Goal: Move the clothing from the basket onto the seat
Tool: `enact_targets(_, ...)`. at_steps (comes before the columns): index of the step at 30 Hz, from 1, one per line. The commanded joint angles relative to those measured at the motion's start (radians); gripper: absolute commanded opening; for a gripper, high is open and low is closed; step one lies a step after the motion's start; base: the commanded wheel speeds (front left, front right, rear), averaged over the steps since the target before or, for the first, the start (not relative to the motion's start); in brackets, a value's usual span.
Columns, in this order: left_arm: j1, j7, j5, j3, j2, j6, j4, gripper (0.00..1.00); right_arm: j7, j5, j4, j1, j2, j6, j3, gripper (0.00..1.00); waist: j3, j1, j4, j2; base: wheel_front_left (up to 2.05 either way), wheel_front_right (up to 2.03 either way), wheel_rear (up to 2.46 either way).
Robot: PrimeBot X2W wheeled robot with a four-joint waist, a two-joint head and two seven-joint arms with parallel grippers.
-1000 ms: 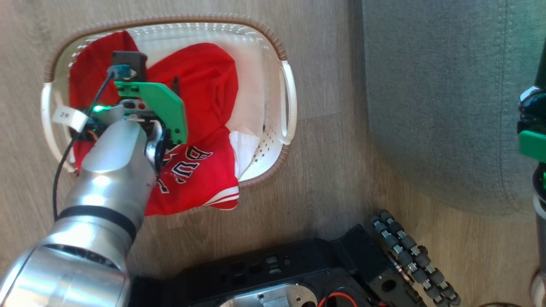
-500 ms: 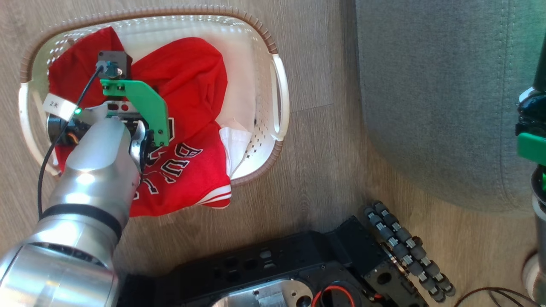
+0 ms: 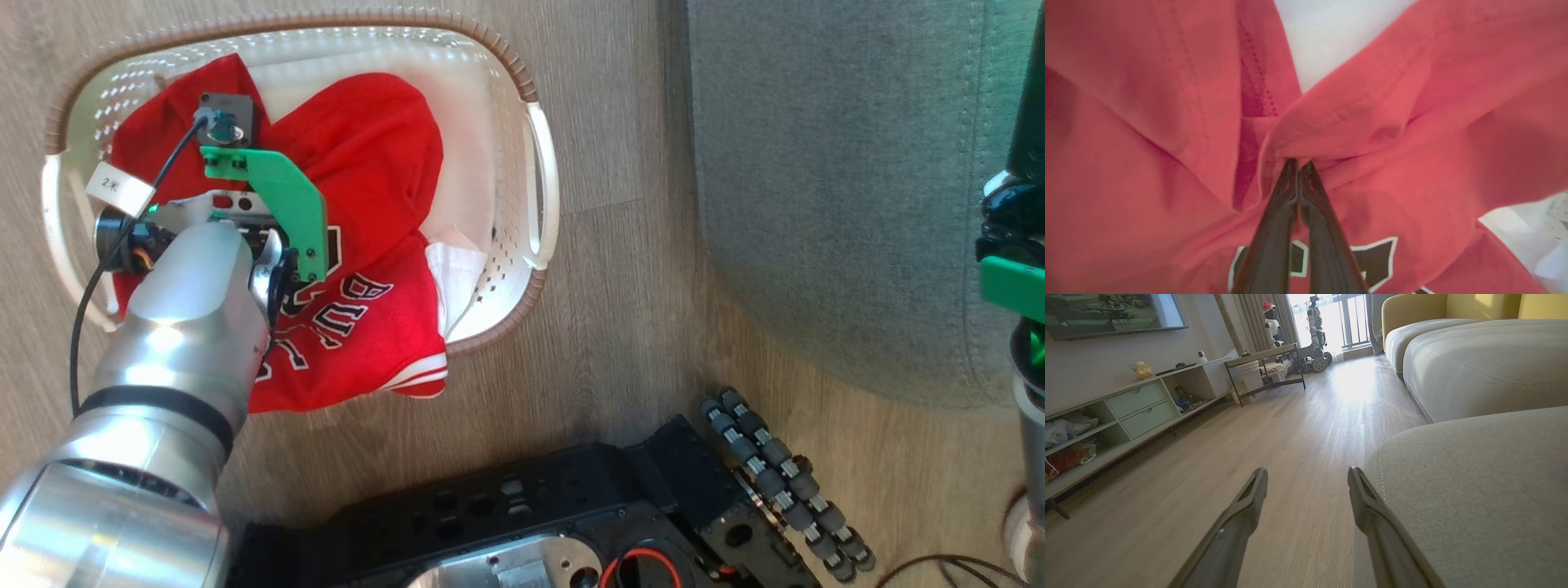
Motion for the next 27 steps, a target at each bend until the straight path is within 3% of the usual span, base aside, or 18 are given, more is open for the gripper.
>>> enact_targets(1, 0.043, -0.017, -0.004, 0.007, 0.011, -0.004, -0.006, 0.0, -0.006, -0.008, -0.028, 0.025, -0.015, 0.0, 0.005, 1.0, -0.012, -0.0001, 0.006, -0.0001, 0.0, 0.0, 0.0)
enact_targets(14, 0.097, -0.186, -0.047, 0.02, -0.022, -0.058, -0.011, 0.0, -0.006, -0.004, 0.004, 0.034, 0.002, 0.0, 0.018, 1.0, -0.184, -0.0001, 0.034, -0.0001, 0.0, 0.0, 0.0)
enact_targets(27, 0.256, -0.358, -0.084, 0.007, -0.047, -0.13, -0.068, 0.0, -0.006, 0.014, 0.084, 0.15, 0.002, 0.0, 0.036, 1.0, -0.525, -0.0001, 0.107, -0.0001, 0.0, 0.0, 0.0)
